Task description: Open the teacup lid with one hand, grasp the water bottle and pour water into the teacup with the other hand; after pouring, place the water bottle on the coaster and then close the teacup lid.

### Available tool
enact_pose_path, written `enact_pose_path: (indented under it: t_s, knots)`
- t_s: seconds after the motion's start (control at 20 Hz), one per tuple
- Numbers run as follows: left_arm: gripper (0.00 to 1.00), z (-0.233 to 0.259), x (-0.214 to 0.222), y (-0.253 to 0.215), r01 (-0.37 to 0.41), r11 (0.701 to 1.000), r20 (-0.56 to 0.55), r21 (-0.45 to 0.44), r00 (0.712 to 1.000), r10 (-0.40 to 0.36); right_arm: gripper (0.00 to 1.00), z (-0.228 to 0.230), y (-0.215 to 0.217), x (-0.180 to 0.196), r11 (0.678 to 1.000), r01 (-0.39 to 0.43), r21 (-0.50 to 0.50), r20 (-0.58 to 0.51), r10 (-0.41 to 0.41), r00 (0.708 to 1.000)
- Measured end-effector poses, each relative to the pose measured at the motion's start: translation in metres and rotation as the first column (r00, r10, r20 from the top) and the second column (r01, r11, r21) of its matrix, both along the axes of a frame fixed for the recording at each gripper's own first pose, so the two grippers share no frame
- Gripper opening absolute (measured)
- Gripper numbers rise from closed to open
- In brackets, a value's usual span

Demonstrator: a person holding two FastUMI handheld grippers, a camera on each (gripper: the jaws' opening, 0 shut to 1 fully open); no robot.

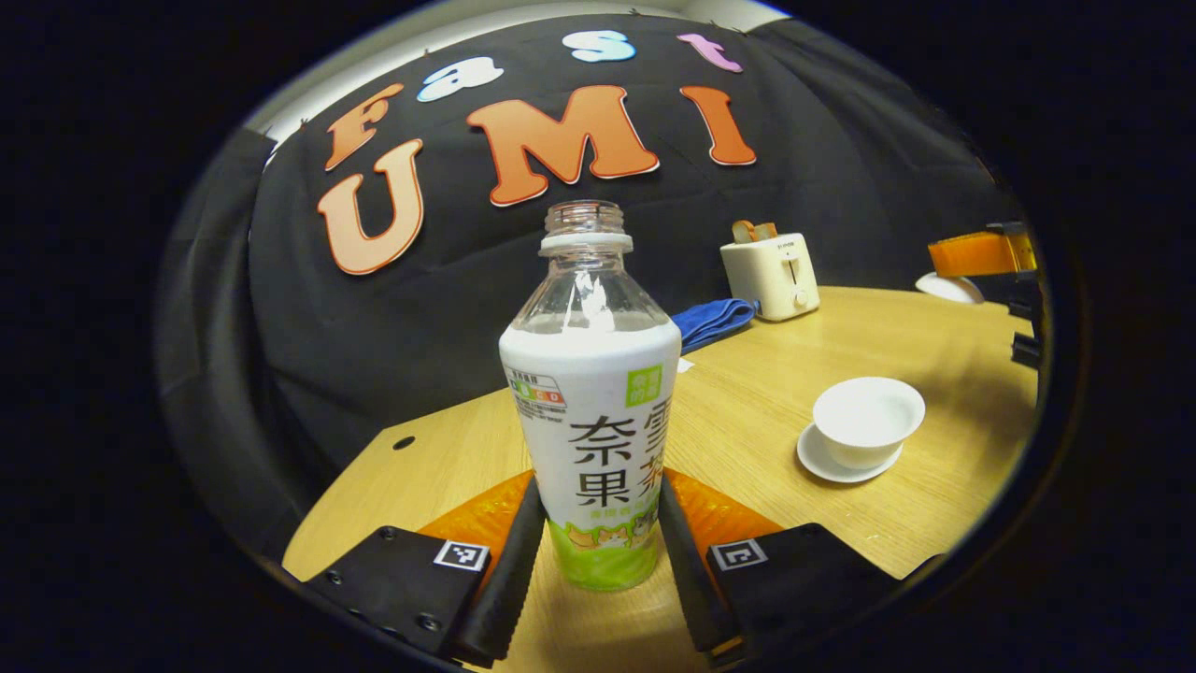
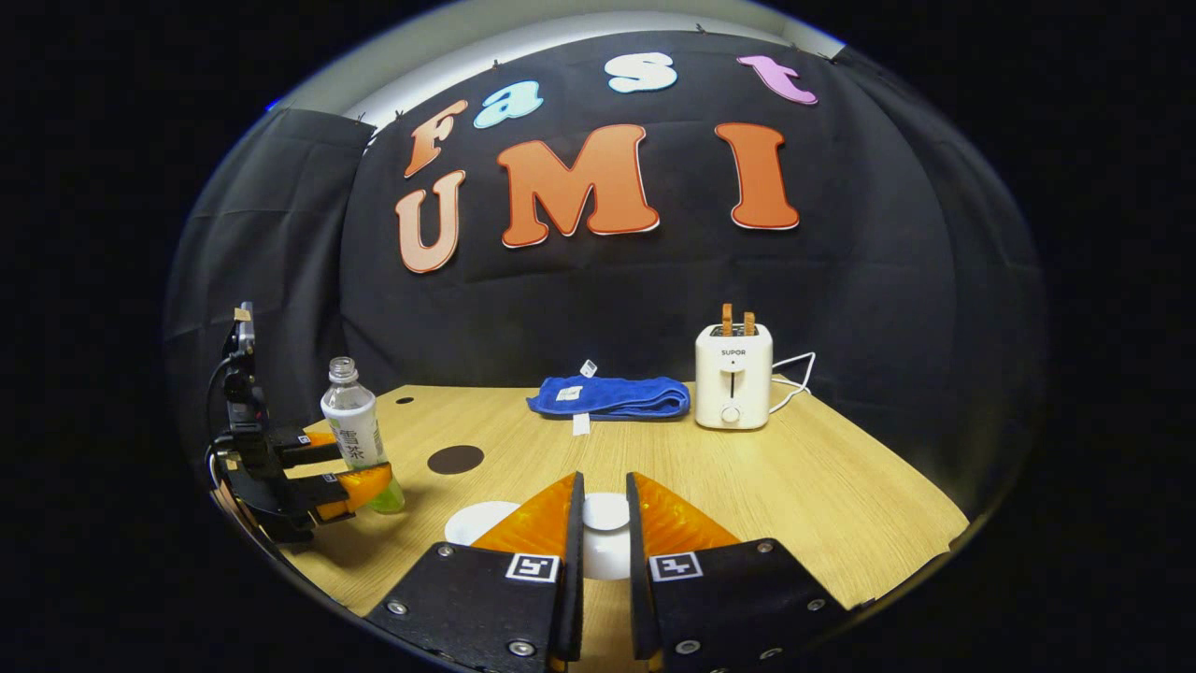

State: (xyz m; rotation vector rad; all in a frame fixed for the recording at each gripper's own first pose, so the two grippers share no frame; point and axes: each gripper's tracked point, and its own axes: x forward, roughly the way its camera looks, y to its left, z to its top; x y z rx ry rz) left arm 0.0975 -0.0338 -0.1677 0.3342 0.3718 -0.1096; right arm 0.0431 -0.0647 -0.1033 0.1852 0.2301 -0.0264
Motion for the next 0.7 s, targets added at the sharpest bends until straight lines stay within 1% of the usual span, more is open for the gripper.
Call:
enact_pose_path:
  t_s: [0.1,0.2,0.35,0.4,0.45,0.5,0.55,0.6,0.65,0.7]
  knots:
    - [0.7,-0.001,0.0,0.004,0.013,0.996,-0.008,0.09,1.0,-0.012,0.21,0.001,-0.004,-0.003,1.0,0.005,-0.004,0.006,-0.005,1.0]
    - [0.7,-0.004,0.003,0.004,0.024,0.984,-0.017,0.174,1.0,-0.021,0.21,0.002,-0.011,-0.006,1.0,0.014,-0.015,0.014,-0.014,1.0]
    - [0.69,-0.008,0.005,0.003,0.041,0.952,-0.031,0.303,0.999,-0.033,0.21,-0.004,-0.02,-0.01,0.999,0.022,-0.032,0.011,-0.022,1.0]
    - [0.71,-0.008,0.004,0.002,0.052,0.941,-0.032,0.334,0.999,-0.043,0.21,-0.006,-0.023,-0.011,0.999,0.024,-0.034,0.007,-0.024,1.0]
    - [0.71,-0.007,0.003,0.001,0.061,0.928,-0.032,0.368,0.998,-0.053,0.21,-0.006,-0.025,-0.012,0.999,0.026,-0.034,0.005,-0.025,1.0]
    - [0.71,-0.007,0.003,0.001,0.074,0.909,-0.033,0.411,0.997,-0.066,0.21,-0.007,-0.028,-0.012,0.999,0.028,-0.035,0.005,-0.028,1.0]
    - [0.7,-0.008,0.003,0.0,0.091,0.881,-0.039,0.465,0.996,-0.082,0.21,-0.007,-0.031,-0.013,0.999,0.033,-0.035,0.006,-0.033,0.999]
    - [0.71,-0.008,0.004,0.001,0.104,0.851,-0.043,0.514,0.994,-0.096,0.21,-0.009,-0.034,-0.014,0.999,0.038,-0.036,0.004,-0.038,0.999]
    - [0.69,-0.009,0.007,-0.002,0.117,0.826,-0.047,0.551,0.993,-0.11,0.21,-0.01,-0.037,-0.015,0.998,0.045,-0.038,0.002,-0.045,0.999]
    - [0.7,-0.01,0.008,-0.003,0.136,0.805,-0.057,0.578,0.99,-0.127,0.21,-0.011,-0.04,-0.015,0.998,0.049,-0.039,0.0,-0.049,0.999]
